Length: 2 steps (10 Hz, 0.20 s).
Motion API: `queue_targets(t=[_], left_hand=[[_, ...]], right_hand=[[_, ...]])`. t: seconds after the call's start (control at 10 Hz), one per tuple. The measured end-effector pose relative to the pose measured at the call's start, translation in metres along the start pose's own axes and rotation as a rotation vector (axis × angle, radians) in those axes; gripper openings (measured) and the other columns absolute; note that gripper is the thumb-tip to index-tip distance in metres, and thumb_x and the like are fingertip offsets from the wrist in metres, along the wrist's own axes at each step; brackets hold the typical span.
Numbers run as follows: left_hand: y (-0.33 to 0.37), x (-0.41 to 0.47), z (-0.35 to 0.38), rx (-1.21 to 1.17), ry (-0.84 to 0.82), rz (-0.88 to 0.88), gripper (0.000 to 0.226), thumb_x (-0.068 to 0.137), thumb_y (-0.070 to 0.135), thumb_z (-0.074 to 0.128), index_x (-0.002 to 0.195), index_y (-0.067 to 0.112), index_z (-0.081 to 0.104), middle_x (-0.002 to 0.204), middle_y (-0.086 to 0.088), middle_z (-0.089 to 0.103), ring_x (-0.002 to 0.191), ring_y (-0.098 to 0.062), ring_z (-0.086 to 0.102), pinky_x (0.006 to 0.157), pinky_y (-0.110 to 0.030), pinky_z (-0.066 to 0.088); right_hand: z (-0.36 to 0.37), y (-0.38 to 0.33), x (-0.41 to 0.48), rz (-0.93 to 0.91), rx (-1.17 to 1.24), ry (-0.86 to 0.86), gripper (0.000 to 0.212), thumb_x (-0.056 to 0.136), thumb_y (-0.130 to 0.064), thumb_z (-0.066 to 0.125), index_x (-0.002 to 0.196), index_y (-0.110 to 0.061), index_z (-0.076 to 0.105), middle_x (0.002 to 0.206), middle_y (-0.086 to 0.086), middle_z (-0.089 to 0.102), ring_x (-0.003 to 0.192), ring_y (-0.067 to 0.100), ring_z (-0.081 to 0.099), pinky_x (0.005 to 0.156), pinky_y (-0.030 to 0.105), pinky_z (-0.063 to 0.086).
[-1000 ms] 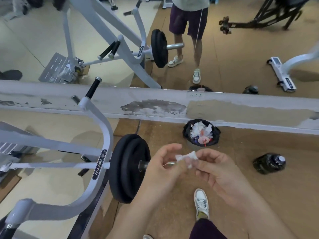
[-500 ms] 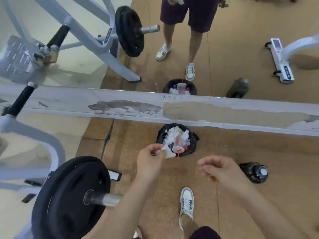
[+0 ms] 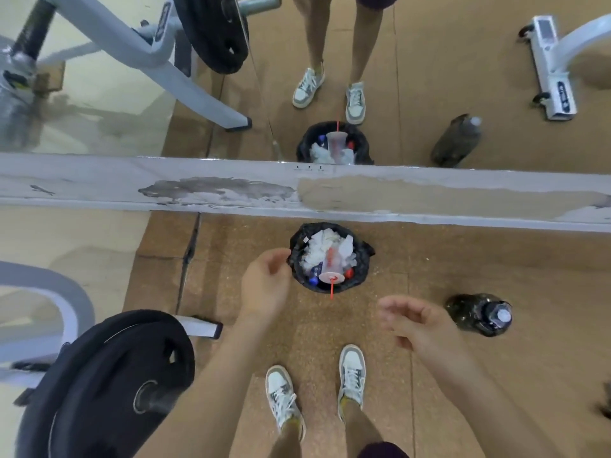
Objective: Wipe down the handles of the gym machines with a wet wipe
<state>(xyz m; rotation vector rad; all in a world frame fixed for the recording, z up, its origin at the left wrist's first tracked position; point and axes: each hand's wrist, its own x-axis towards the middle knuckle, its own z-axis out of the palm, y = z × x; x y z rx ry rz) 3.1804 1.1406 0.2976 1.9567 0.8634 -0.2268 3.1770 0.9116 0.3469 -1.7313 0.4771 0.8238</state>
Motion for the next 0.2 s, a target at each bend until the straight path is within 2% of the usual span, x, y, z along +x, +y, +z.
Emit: queue_targets(t=[0.1, 0.2], left_hand=[[0.038, -0.045, -0.051, -0.237, 0.139, 0.12, 0.022, 0.092, 0.011, 0.054, 0.095, 0.024, 0.071, 0.094, 0.01, 0.072, 0.093, -0.01, 0.066, 0.087, -0.033, 0.053], [0.083, -0.093, -0.108, -0.509, 0.265, 0.341, 0.023, 0.091, 0.005, 0.053, 0.09, 0.02, 0.071, 0.087, 0.002, 0.073, 0.086, -0.017, 0.068, 0.079, -0.028, 0.055]], right_hand=[[-0.016, -0.032, -0.012, -0.112, -0.054, 0.08, 0.023, 0.087, -0.011, 0.064, 0.095, -0.031, 0.07, 0.095, -0.006, 0.072, 0.092, 0.022, 0.066, 0.071, 0.027, 0.051], [-0.045, -0.073, -0.039, -0.32, -0.051, 0.142, 0.022, 0.084, -0.013, 0.064, 0.095, -0.031, 0.071, 0.095, -0.009, 0.074, 0.095, 0.015, 0.068, 0.082, 0.035, 0.054]])
